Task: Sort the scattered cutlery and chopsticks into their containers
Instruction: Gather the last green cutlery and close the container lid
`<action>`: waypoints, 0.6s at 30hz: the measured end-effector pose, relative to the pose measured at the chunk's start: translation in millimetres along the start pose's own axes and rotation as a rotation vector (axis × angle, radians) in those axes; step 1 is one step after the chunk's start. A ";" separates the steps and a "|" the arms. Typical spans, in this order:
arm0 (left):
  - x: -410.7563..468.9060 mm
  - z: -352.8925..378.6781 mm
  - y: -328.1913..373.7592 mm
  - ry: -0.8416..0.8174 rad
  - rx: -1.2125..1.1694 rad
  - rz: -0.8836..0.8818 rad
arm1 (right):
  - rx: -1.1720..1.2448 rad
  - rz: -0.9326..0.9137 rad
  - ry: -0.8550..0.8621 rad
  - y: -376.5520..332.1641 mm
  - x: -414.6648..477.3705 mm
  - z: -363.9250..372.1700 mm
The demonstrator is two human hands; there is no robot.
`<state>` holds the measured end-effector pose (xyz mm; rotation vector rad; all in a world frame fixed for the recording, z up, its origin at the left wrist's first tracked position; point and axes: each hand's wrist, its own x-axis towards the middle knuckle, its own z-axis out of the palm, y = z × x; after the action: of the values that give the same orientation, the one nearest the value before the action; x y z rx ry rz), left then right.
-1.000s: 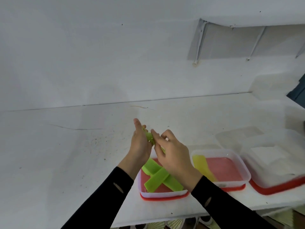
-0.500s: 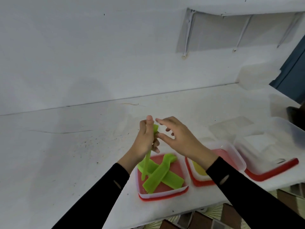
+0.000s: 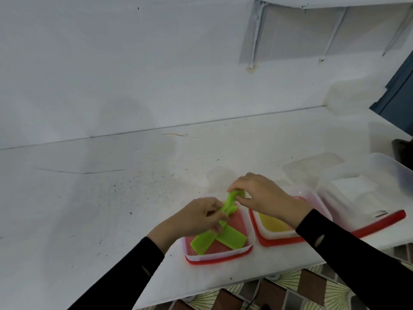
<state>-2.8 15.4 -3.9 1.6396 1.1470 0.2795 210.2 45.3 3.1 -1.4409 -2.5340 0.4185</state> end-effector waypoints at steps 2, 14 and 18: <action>-1.9 10.7 -2.5 0.028 0.062 -0.041 | -0.119 -0.078 -0.037 -2.1 1.0 7.8; 2.6 18.4 -30.1 0.296 0.381 -0.022 | -0.306 -0.109 -0.116 -5.1 7.7 -19.1; 3.1 26.2 -34.1 0.261 0.454 -0.004 | -0.416 -0.119 -0.159 -8.4 11.2 -19.8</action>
<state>-1.9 0.7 -44.5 2.0389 1.4906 0.2470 203.7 53.8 24.9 -1.4173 -2.9468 -0.0205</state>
